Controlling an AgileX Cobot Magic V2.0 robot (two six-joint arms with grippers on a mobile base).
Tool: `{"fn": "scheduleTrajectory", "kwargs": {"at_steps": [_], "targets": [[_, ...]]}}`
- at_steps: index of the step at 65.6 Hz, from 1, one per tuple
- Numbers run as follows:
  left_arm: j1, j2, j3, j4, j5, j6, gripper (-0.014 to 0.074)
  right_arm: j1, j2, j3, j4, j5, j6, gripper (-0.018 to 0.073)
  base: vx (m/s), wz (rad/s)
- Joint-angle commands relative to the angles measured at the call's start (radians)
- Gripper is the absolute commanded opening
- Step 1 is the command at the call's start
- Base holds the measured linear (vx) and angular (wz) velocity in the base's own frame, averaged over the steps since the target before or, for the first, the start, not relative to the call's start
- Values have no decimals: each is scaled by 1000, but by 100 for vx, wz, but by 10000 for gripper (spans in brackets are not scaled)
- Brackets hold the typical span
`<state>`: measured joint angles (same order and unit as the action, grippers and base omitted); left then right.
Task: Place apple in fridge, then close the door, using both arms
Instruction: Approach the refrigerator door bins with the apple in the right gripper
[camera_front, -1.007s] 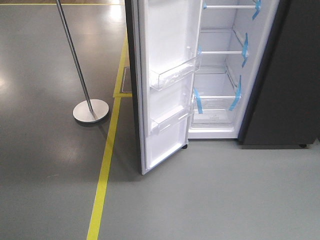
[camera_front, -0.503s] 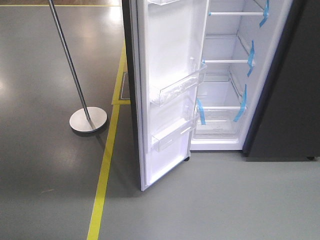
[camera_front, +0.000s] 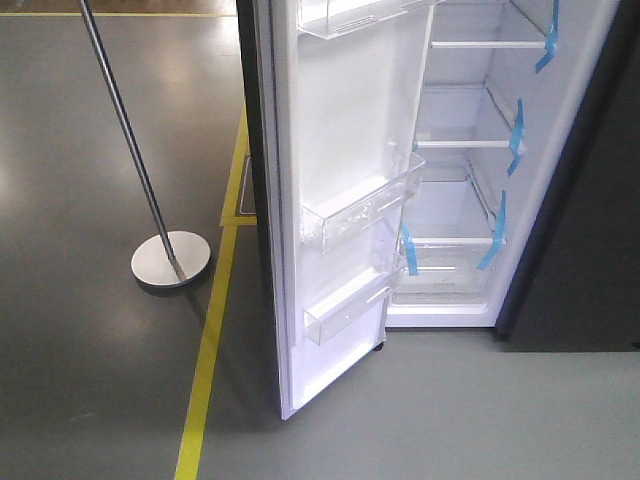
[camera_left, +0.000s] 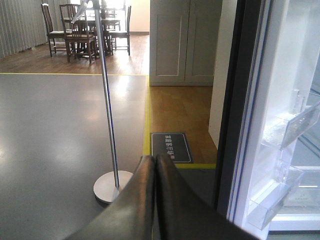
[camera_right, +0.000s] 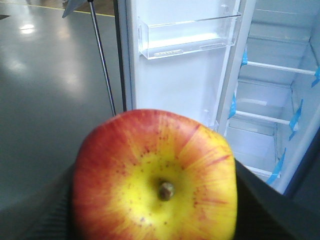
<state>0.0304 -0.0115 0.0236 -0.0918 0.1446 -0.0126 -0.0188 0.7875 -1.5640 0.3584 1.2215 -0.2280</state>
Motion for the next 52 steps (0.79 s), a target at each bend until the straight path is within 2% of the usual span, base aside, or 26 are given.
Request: {"fn": "scheduleTrajectory", "kwargs": {"at_steps": [1,52], "targets": [[-1,-15,-17,-1,-80,-10,-6,-1,8,-25,14,-80,-8,95,19,0],[-1,-15,-17,-1,-80,-10,-6,-1,8,-25,14,-80,-8,95,19,0]]}}
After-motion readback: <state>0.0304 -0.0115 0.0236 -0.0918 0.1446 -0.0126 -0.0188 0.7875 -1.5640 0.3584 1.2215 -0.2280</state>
